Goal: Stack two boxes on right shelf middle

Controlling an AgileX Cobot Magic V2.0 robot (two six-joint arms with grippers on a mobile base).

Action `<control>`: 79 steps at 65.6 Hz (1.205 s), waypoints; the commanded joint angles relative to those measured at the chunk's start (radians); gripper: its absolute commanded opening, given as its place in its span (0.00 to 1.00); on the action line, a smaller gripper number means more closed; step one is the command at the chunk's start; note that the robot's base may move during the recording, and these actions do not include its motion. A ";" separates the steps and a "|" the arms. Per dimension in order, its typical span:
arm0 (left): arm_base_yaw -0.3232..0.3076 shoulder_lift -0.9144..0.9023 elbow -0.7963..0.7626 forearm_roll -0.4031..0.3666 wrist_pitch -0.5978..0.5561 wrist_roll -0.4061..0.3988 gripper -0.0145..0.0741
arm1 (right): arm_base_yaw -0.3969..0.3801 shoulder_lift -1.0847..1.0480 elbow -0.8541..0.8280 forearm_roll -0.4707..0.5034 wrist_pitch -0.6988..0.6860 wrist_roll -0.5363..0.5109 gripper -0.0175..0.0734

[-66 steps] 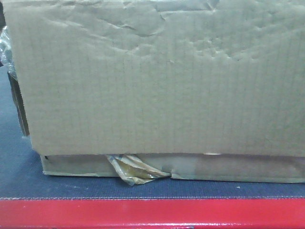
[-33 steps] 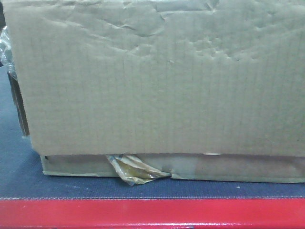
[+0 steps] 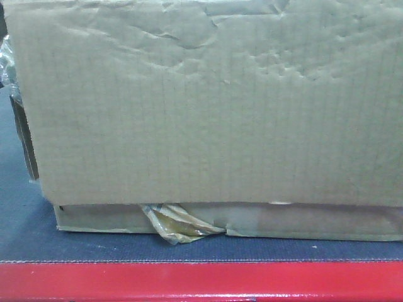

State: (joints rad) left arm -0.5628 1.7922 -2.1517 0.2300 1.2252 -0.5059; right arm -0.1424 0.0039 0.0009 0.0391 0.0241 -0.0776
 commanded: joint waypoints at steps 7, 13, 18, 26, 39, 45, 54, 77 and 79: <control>0.083 -0.061 0.035 -0.003 -0.004 0.059 0.54 | 0.001 -0.004 -0.001 0.004 -0.018 0.001 0.02; 0.129 -0.073 0.086 -0.047 -0.004 0.073 0.52 | 0.001 -0.004 -0.001 0.004 -0.018 0.001 0.02; 0.151 -0.078 0.133 -0.087 -0.004 0.094 0.52 | 0.001 -0.004 -0.001 0.004 -0.018 0.001 0.02; 0.157 -0.078 0.211 -0.121 -0.004 0.106 0.52 | 0.001 -0.004 -0.001 0.004 -0.018 0.001 0.02; 0.155 -0.078 0.324 -0.138 -0.004 0.106 0.52 | 0.001 -0.004 -0.001 0.004 -0.018 0.001 0.02; 0.155 -0.078 0.371 -0.138 -0.004 0.106 0.52 | 0.001 -0.004 -0.001 0.004 -0.018 0.001 0.02; 0.155 -0.078 0.439 -0.145 -0.004 0.106 0.52 | 0.001 -0.004 -0.001 0.004 -0.018 0.001 0.02; 0.121 -0.078 0.487 -0.154 -0.004 0.106 0.52 | 0.001 -0.004 -0.001 0.004 -0.018 0.001 0.02; 0.121 -0.078 0.487 -0.148 -0.004 0.104 0.52 | 0.001 -0.004 -0.001 0.004 -0.018 0.001 0.02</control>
State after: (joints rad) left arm -0.4327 1.7246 -1.6672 0.0703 1.2251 -0.4031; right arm -0.1424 0.0039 0.0009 0.0391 0.0241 -0.0776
